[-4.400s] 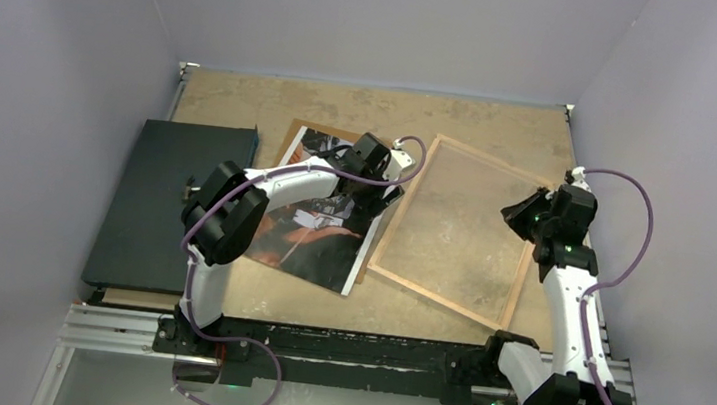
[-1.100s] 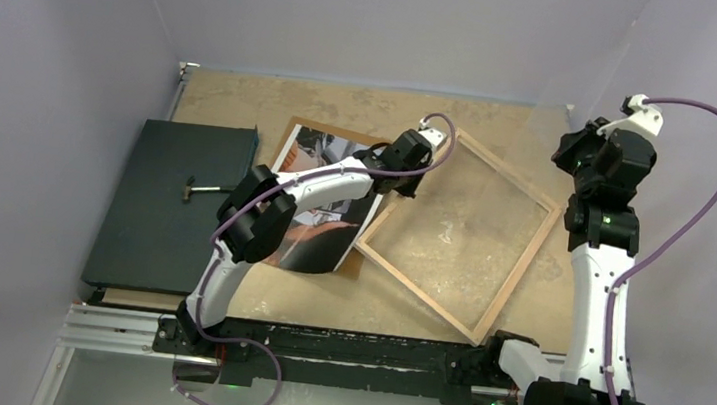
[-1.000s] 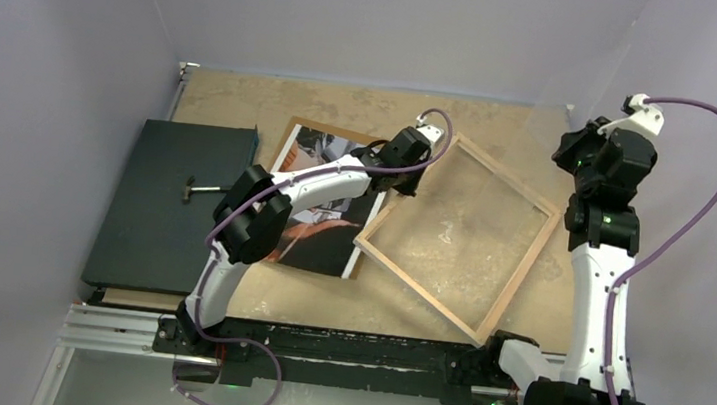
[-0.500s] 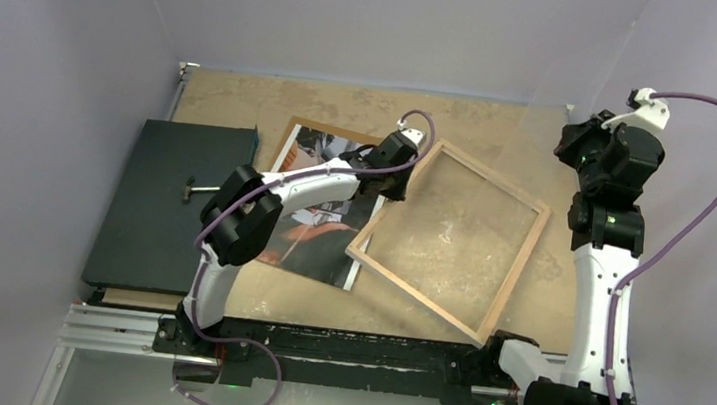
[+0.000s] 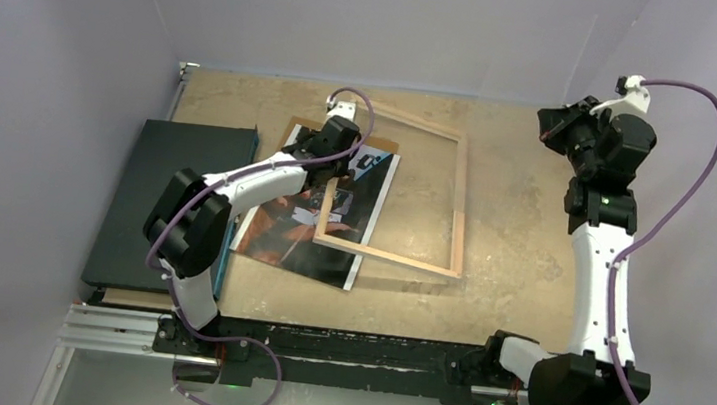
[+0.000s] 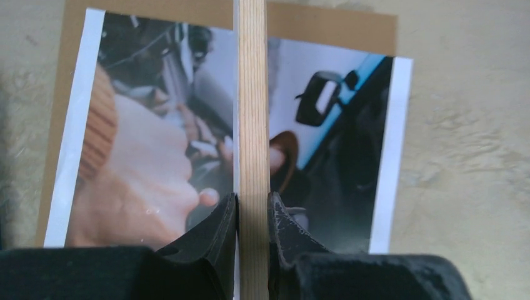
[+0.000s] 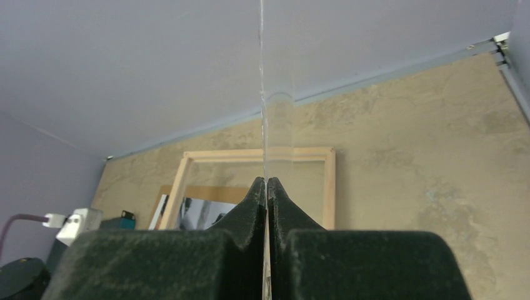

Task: Put the photo into the frame
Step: Move the photo frame to the center of the board.

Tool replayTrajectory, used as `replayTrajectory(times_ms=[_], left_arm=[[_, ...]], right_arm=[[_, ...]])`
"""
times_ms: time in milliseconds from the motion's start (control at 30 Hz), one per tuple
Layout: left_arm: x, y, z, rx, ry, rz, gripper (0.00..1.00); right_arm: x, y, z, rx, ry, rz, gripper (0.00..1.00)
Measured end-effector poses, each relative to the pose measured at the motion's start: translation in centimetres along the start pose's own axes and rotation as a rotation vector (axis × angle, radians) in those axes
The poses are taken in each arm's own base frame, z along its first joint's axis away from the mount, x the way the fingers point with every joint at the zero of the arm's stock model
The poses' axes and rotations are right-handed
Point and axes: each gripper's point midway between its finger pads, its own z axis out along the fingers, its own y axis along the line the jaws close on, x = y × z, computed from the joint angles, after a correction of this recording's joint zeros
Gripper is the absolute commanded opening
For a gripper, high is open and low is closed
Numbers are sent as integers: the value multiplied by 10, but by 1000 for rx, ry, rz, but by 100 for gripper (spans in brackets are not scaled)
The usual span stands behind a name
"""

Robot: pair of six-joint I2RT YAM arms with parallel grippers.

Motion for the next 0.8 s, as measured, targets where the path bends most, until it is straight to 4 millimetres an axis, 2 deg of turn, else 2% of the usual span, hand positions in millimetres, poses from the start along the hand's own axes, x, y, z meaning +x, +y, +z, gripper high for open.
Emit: replayTrajectory(times_ms=[133,367,533,667,800], left_arm=[[29,14,1,-37,36,21,0],[56,12,2,1,68,46,2],[60,9,1,25,83,67,50],[65,5,-3,60,111,81,61],[63,2,-15,101,133,79,71]], right_arm=[[4,7,7,-52,19,28,0],[6,26,13,-159,41,72,0],[10,35,11,-208,59,97,0],[14,44,11,-230,71,108,0],[26,62,13,-267,101,105,0]])
